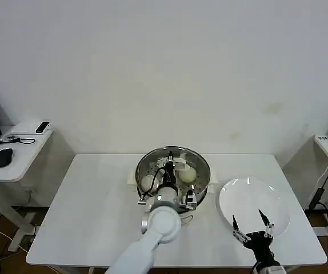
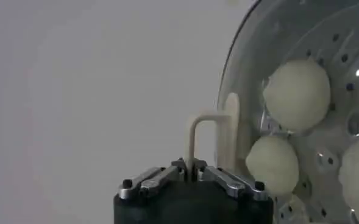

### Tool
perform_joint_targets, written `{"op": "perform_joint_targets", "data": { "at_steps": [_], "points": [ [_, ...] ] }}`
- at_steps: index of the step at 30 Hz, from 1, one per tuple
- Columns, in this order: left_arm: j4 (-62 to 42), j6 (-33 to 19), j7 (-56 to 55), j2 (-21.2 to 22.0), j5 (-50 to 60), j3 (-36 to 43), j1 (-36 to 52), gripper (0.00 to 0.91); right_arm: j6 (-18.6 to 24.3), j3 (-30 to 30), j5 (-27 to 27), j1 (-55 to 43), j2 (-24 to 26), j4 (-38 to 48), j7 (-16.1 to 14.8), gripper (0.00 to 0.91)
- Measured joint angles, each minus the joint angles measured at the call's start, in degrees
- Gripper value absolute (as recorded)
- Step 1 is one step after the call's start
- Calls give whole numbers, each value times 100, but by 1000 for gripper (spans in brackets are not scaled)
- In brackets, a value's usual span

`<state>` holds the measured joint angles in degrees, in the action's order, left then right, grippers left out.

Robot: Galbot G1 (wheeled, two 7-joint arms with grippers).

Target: Take steamed baozi put them in steamer then cover it.

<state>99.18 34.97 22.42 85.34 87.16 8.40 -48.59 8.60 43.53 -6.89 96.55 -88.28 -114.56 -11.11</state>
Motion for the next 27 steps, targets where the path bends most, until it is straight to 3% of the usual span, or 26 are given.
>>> {"op": "perform_joint_targets", "data": {
  "at_steps": [25, 26, 27],
  "points": [
    [-95, -45, -108, 20, 8, -111, -41, 10, 24, -45, -9, 13, 17, 37, 0, 907],
    [-97, -47, -110, 18, 8, -115, -40, 877, 24, -43, -8, 13, 20, 37, 0, 907],
    [-98, -50, -117, 18, 8, -119, -44, 907, 24, -43, -6, 13, 22, 38, 0, 907]
  ]
}}
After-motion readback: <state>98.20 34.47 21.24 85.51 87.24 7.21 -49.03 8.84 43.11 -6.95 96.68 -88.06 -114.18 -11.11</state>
